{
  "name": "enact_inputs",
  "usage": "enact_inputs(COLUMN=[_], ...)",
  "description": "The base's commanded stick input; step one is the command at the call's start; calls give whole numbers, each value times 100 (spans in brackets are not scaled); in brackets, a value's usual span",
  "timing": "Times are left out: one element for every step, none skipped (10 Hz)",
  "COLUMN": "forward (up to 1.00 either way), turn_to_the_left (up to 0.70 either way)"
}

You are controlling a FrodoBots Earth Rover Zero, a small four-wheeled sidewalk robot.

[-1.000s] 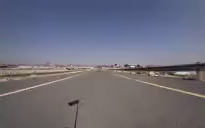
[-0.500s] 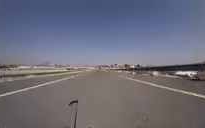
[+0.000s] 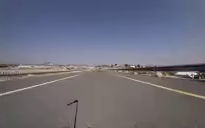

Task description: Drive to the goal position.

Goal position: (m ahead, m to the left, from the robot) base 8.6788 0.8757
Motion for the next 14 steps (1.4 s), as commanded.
enact_inputs(forward=[100,100,100,100,100,100,100,100,100,100,100,100,100,100], turn_to_the_left=[0,0,0,0,0,0,0,0,0,0,0,0,0,0])
